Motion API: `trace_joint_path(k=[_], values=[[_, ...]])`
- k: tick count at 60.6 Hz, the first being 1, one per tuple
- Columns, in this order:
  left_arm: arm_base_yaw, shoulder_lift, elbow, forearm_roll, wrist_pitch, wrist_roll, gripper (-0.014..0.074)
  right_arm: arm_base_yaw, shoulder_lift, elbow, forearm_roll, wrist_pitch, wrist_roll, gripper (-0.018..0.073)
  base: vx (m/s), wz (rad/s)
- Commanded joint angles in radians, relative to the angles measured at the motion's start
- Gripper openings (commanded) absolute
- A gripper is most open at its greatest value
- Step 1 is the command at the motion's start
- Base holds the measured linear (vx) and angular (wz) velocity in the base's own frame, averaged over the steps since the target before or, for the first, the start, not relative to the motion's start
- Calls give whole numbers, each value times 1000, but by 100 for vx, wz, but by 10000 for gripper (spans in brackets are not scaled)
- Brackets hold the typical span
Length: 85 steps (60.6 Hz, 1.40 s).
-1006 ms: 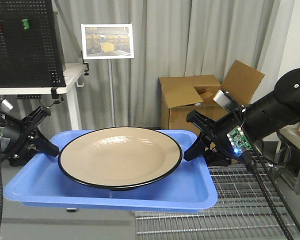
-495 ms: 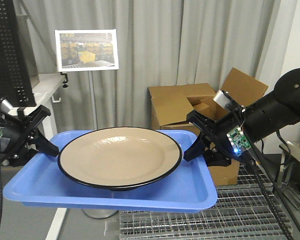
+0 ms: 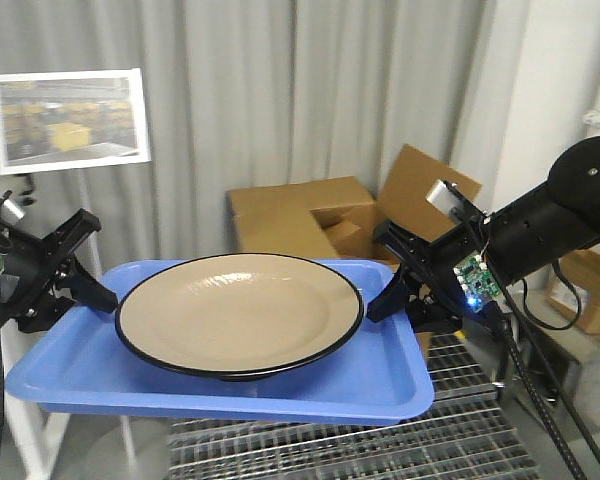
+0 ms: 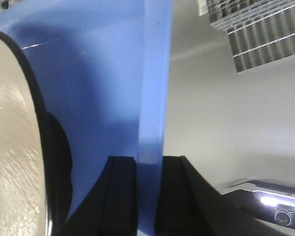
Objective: Place disk in tray to left cabinet
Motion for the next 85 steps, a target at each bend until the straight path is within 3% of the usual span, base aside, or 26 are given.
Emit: trace_joint_path(k=[1,85], values=[[-34,-56,-36,-253,40,-30,-1,34,-57,-40,234,-12,-4,-6,25,-41],[-34,-56,-36,-253,41,-30,-1,34,-57,-40,234,-12,-4,-6,16,-61]])
